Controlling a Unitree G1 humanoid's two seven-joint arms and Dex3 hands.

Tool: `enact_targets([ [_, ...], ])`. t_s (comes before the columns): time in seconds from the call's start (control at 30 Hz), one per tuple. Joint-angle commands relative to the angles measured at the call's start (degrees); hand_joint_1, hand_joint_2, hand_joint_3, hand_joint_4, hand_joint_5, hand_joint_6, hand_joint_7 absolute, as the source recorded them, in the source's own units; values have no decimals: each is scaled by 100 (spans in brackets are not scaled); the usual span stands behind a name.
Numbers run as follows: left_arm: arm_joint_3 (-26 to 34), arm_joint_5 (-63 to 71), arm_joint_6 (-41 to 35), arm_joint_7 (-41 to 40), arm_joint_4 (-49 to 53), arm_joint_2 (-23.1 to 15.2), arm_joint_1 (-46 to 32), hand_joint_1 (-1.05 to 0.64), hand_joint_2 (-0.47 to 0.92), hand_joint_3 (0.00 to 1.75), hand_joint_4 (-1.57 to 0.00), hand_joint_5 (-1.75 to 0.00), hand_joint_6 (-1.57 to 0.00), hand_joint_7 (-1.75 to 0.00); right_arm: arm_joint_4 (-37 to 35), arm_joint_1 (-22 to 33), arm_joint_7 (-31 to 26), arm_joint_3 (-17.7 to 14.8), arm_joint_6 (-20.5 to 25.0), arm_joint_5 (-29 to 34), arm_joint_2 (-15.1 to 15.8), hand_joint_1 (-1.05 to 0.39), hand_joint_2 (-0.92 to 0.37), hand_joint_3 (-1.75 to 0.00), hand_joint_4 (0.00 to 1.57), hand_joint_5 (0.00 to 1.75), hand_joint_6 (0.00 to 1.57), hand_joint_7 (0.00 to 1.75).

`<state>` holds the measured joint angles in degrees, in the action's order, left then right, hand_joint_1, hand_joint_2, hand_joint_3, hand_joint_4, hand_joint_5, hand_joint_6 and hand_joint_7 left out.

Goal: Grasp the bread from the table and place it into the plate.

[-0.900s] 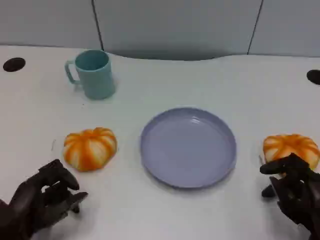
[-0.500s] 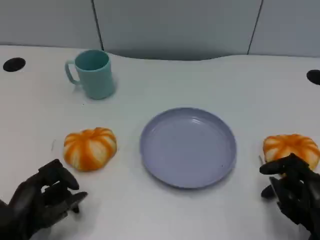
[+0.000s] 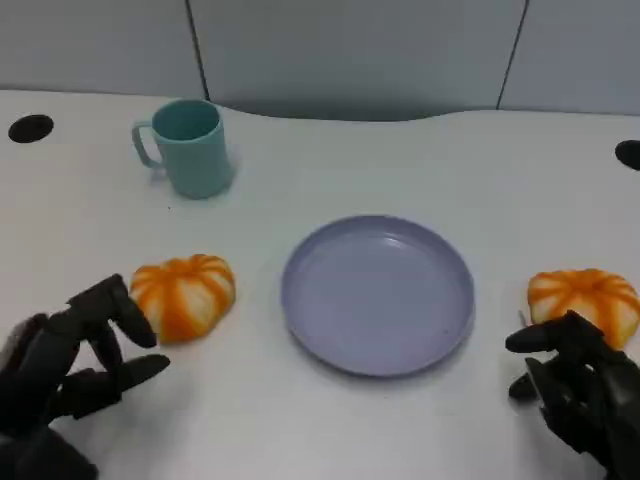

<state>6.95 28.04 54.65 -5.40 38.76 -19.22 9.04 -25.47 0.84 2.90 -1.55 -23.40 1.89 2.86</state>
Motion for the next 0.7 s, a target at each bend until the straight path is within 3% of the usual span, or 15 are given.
enact_targets([
  [0.03,-389,1447,-450,-1204,-630,-493,234,-26,90,12,-71,-175,-50,-175,96,27,-76,-15,-19,31,30,-22,-92,-44,51,150,44,133],
  [0.1,-688,2250,-997,-1415,-1108,-761,425,-27,89,11,-70,-175,-48,-175,114,28,-98,1,-6,34,14,-21,-92,-44,50,150,44,133],
  [0.13,-832,2512,-1260,-1371,-1289,-873,512,-35,87,7,-58,-162,-49,-141,96,19,-105,3,-22,28,8,-21,-92,-43,51,151,44,133],
  [0.17,-952,2686,-1471,-1350,-1428,-958,564,-38,87,4,-54,-157,-51,-127,83,13,-111,5,-33,24,5,-21,-92,-43,51,151,44,133],
  [0.23,-1158,2731,-1829,-1051,-1588,-1066,662,-41,87,3,-50,-154,-53,-115,82,9,-105,5,-27,-2,-9,-21,-92,-43,51,151,44,133],
  [0.27,-1269,2703,-2062,-744,-1612,-1102,757,-47,85,1,-38,-130,-51,-85,98,16,-106,8,-4,-13,-21,-22,-92,-43,51,151,44,134],
  [0.33,-1440,2620,-2379,-386,-1667,-1164,859,-54,83,0,-29,-102,-59,-39,120,25,-110,13,24,-24,-31,-23,-92,-43,51,151,44,134],
  [0.4,-1581,2521,-2638,-65,-1647,-1210,954,-55,83,0,-27,-96,-61,-27,130,31,-97,19,34,-35,-32,-23,-92,-43,51,151,44,134],
  [0.47,-1724,2440,-2921,383,-1578,-1250,1098,-63,84,0,-9,-51,-37,-7,140,38,-75,27,42,-42,-30,-23,-92,-43,51,152,43,133],
  [0.57,-1968,2402,-3232,1017,-1491,-1348,1346,-70,85,0,-1,-11,-14,-2,193,47,-100,31,109,-33,-41,-22,-92,-43,50,153,42,133],
  [0.7,-2279,2260,-3468,1665,-1240,-1398,1718,-76,84,0,0,-1,-5,0,255,75,-122,34,179,-23,-56,-22,-92,-43,49,153,42,134],
])
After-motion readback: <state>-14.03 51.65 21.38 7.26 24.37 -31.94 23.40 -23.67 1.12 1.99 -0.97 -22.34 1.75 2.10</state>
